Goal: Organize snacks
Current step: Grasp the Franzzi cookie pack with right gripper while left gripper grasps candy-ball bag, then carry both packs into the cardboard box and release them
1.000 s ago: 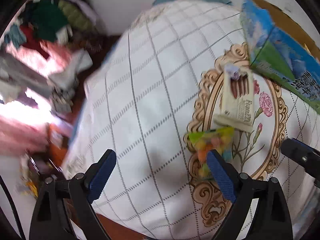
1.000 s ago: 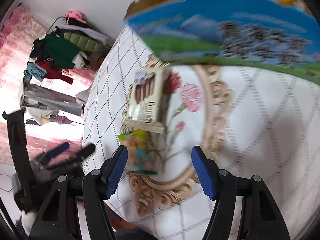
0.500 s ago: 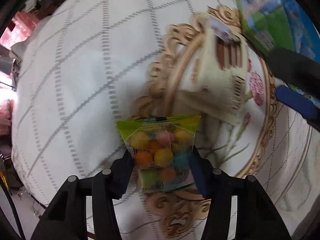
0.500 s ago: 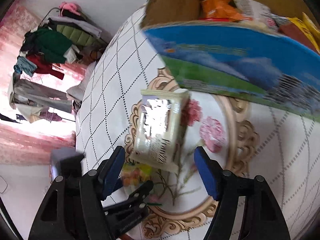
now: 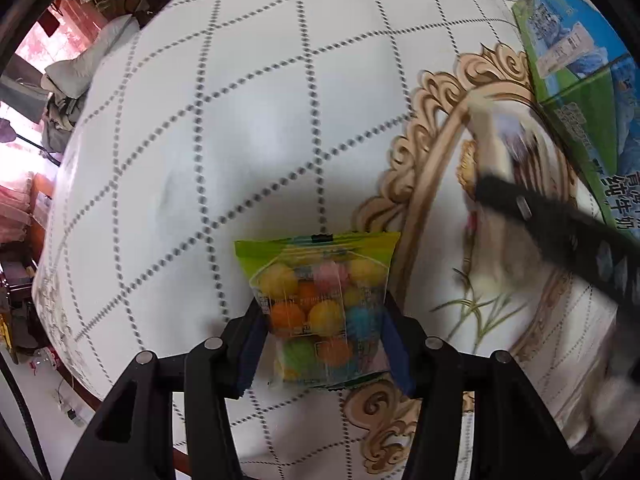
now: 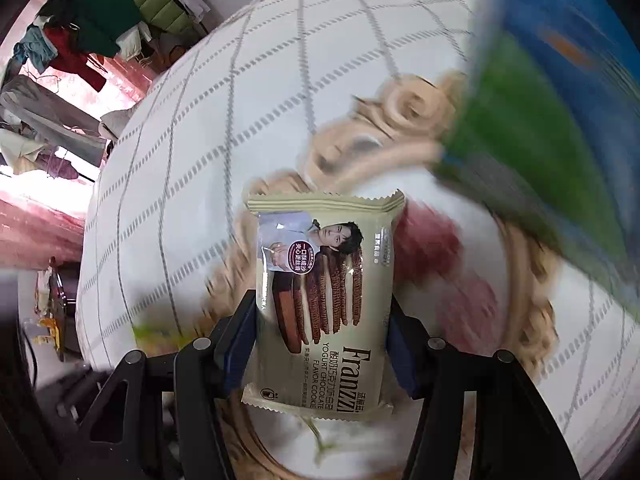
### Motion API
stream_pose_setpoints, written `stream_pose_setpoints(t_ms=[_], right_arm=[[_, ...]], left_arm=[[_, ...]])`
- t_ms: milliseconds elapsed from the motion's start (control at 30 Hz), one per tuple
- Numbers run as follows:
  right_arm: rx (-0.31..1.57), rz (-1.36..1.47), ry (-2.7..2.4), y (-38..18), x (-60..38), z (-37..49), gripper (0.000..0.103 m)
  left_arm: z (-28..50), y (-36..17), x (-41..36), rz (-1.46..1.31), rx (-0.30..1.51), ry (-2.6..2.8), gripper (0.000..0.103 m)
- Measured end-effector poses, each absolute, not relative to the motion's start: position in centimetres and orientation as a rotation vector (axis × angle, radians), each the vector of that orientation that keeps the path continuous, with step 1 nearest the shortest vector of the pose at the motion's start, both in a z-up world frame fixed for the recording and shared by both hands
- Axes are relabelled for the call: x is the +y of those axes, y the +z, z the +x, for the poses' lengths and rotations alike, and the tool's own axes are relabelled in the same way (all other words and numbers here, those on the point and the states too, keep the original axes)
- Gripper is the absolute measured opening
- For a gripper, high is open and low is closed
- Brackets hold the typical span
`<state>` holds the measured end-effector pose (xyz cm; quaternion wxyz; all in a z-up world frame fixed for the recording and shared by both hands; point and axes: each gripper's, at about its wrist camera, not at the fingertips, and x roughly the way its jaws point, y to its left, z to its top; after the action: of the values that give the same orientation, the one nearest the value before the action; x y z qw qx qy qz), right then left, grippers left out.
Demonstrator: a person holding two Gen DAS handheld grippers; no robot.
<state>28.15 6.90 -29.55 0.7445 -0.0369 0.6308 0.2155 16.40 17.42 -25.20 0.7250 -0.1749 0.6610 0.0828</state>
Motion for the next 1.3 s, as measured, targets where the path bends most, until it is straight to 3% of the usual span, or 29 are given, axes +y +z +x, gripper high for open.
stream_pose_setpoints(t_ms=[467,700,1133,1300], right_arm=[[1.457,0.132,0.211,-29.7,-13.5,21.2,0.061],[1.434,0.156,0.191,-30.6,-15.2,20.4,0.061],[1.429,0.122,0.187,-32.9,-13.0,19.9,0.062],[1.396,0.075,0.199,-32.6,-12.2,19.3,0.059]], left_arm=[[18.5,-25.1,2.3,-0.192,1.510,-0.082,0.051],[18.1,-26.5,-0.8,-0.120,1.529,-0.071,0.051],[18.4,-27.5,0.3,-0.132,1.528,-0.052,0.051],[17.9,-26.1,-0.3,-0.108,1.496,-0.077,0.045]])
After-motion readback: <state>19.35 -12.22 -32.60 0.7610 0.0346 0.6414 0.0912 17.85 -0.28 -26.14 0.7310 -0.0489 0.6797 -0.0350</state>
